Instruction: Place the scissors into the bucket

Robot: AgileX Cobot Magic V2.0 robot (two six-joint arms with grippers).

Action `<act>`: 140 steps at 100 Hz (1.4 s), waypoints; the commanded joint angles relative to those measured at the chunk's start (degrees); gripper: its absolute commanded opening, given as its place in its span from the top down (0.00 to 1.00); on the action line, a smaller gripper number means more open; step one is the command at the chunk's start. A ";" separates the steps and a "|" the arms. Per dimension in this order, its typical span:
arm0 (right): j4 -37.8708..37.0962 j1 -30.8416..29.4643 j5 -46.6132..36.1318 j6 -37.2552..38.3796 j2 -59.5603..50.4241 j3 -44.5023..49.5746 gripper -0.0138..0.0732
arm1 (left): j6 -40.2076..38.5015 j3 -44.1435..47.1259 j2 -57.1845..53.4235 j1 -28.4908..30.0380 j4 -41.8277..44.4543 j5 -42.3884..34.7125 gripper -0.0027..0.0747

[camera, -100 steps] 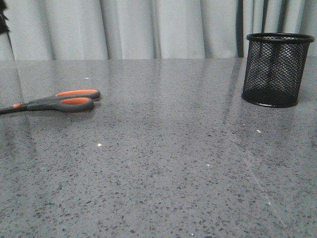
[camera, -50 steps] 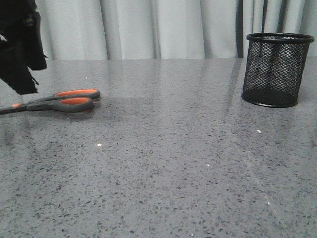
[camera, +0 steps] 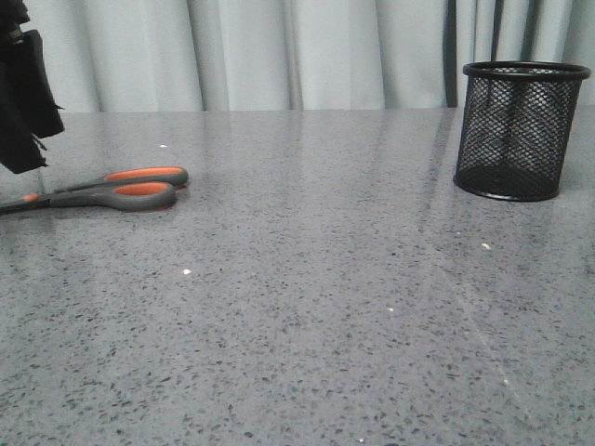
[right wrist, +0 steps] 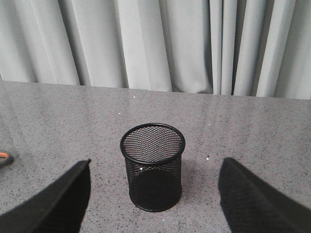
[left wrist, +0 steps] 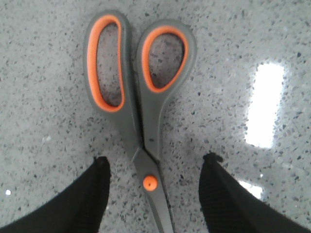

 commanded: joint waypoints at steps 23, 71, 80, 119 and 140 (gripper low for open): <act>0.44 0.08 -3.16 -0.19 0.83 -2.04 0.27 | 0.87 -3.86 2.98 -0.03 -4.49 0.42 0.48; 0.44 0.08 -2.85 -0.19 0.83 -2.04 0.27 | 0.87 -3.86 7.08 -0.03 -3.66 -0.96 0.48; 0.44 0.08 -2.85 -0.19 0.83 -2.04 0.27 | 0.87 -3.86 7.56 -0.03 -3.66 -1.35 0.48; 0.44 0.08 -3.03 -0.19 0.92 -2.04 0.27 | -3.02 -4.67 7.22 -0.03 -1.92 -6.14 0.47; 0.44 0.08 -3.03 -0.19 0.96 -2.04 0.27 | -5.59 -4.67 7.47 -0.03 -1.69 -4.95 0.48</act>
